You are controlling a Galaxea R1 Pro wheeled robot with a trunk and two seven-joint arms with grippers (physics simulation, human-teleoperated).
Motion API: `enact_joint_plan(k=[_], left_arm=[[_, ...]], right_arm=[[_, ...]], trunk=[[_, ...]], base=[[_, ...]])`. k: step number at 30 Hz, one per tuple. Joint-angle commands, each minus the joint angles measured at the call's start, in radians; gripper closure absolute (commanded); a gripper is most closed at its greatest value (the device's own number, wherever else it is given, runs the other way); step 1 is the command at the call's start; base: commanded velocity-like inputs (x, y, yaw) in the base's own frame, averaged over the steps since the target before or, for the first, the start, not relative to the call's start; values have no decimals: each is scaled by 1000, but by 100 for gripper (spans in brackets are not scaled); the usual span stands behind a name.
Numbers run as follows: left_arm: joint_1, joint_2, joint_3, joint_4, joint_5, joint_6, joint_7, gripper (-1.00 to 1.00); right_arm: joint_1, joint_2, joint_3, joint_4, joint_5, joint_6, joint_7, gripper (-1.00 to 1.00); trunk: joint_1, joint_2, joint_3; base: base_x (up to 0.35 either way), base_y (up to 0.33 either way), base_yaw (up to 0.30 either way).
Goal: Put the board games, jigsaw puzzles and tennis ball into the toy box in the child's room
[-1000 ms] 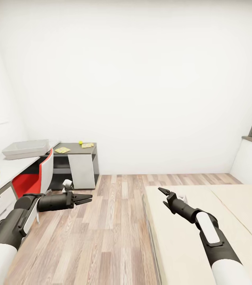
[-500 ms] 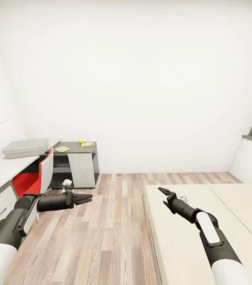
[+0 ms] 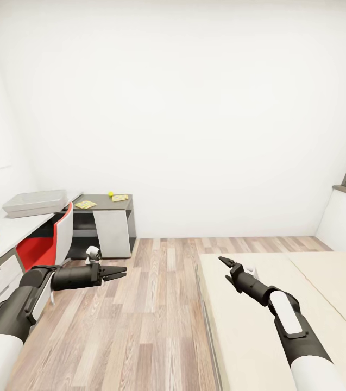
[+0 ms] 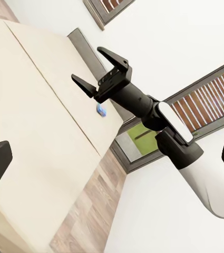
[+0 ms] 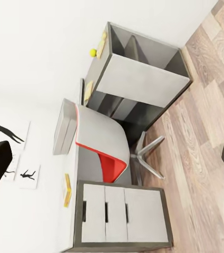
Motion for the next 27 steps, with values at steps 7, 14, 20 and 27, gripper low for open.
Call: enact_joint_plan(k=[7, 14, 20, 27], left_arm=[[0, 0, 0, 0, 2, 10, -2, -100], [0, 0, 0, 0, 0, 10, -1, -100], [0, 0, 0, 0, -1, 10, -1, -100], [0, 1, 0, 6, -2, 10, -1, -100]], right_arm=[[0, 1, -2, 1, 2, -6, 3, -100], [0, 1, -2, 2, 2, -8, 2, -100], [0, 1, -2, 9, 2, -10, 1, -100], [0, 1, 0, 19, 5, -11, 1, -100]], trunk=[[0, -1, 0], [0, -1, 0], [0, -1, 0], [0, -1, 0]], base=[[0, 0, 0], [0, 0, 0], [0, 0, 0], [0, 0, 0]])
